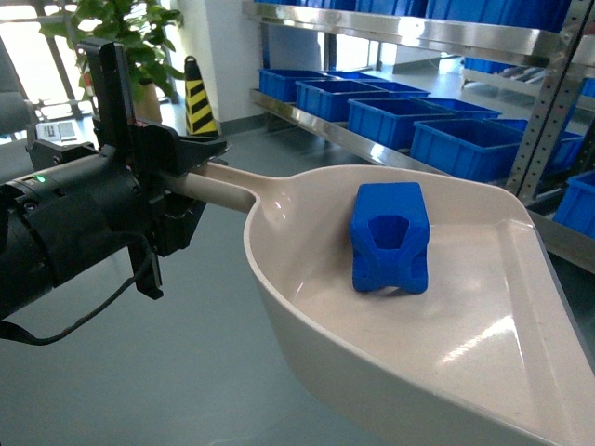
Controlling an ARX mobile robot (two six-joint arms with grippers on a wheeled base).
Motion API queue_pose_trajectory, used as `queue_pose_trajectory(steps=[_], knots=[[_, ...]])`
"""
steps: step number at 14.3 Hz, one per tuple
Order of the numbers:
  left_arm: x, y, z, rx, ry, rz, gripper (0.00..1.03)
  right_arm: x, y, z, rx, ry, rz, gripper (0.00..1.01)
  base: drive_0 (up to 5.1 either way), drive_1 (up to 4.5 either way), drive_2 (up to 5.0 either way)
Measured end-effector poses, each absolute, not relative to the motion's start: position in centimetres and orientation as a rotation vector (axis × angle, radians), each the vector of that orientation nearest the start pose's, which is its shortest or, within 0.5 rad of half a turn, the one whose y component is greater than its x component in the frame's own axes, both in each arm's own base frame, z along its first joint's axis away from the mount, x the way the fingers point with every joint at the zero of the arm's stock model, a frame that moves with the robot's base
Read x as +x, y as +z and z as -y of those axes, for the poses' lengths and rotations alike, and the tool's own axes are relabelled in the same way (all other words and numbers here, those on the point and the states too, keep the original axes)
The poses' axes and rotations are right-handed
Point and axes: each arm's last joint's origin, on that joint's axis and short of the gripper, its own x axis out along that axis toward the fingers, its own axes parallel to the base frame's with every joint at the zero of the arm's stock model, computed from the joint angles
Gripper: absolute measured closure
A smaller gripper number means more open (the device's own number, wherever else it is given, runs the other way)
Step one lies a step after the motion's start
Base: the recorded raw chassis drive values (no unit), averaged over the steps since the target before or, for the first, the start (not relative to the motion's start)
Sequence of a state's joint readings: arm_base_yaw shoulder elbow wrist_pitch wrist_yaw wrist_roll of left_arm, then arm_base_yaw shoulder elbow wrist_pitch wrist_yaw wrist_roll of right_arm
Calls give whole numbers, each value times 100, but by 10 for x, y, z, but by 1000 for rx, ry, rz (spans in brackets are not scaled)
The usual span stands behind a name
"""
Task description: Place part in tray to right shelf
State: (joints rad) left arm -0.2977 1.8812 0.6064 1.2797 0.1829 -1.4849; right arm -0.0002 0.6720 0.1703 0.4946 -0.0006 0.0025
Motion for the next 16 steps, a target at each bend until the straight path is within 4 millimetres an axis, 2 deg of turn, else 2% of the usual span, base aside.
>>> queue_pose_trajectory(steps=[16], knots=[[310,139,101,-1454,-392,-352,91,154,202,0,2,0,-7,3,-153,-153,-153]])
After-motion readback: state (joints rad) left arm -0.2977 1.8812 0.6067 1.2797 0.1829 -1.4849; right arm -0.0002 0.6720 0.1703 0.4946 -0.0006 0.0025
